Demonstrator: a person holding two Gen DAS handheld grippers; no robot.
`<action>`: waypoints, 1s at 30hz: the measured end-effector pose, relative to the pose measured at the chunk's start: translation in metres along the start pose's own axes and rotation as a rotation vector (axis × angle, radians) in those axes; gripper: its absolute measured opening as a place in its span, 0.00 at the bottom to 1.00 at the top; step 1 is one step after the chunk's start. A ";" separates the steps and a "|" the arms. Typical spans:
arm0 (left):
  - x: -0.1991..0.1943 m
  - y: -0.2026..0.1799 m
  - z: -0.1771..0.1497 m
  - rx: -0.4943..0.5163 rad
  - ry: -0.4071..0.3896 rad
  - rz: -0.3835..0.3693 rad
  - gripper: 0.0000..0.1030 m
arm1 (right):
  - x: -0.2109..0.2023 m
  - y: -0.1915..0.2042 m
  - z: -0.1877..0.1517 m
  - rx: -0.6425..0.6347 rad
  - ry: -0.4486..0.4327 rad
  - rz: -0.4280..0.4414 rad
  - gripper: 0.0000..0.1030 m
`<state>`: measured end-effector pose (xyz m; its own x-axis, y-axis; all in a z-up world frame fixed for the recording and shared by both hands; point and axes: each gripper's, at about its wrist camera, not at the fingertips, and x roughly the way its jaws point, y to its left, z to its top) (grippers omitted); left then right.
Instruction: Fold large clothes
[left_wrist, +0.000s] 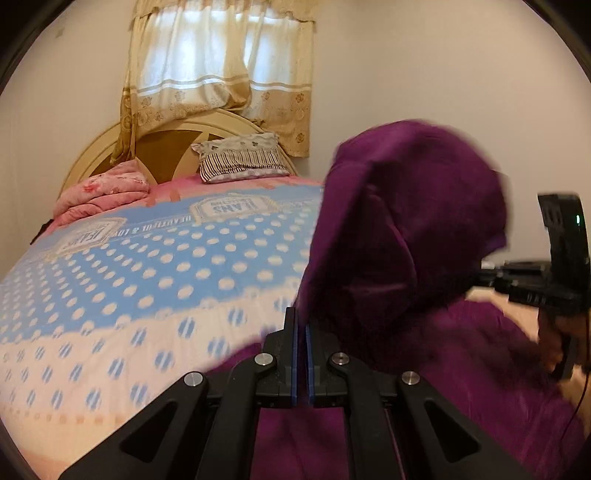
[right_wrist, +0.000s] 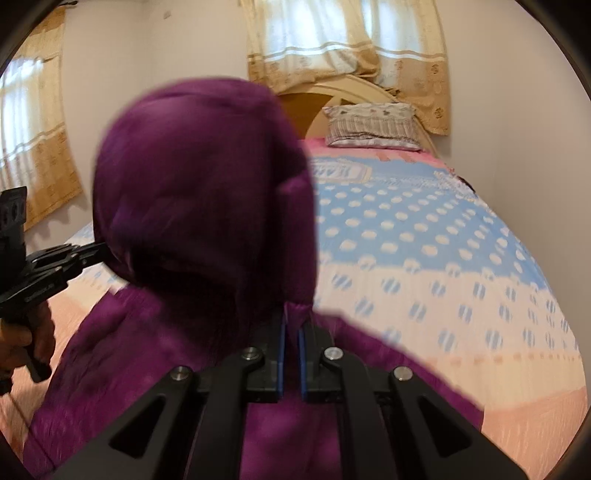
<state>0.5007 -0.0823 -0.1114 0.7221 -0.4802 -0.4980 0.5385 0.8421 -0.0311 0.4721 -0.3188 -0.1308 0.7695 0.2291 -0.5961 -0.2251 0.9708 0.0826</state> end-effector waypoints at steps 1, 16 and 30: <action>-0.005 -0.005 -0.010 0.020 0.020 0.004 0.03 | -0.001 0.000 -0.008 -0.014 0.025 0.000 0.10; -0.052 0.002 -0.002 -0.220 -0.097 0.185 0.99 | -0.051 0.012 0.001 0.135 -0.005 -0.016 0.61; 0.014 -0.055 -0.094 -0.098 0.306 0.217 0.99 | 0.026 0.060 -0.067 0.039 0.333 0.010 0.49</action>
<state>0.4405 -0.1122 -0.1983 0.6434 -0.2051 -0.7376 0.3328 0.9426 0.0282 0.4385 -0.2589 -0.1944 0.5285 0.2092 -0.8227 -0.2033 0.9722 0.1166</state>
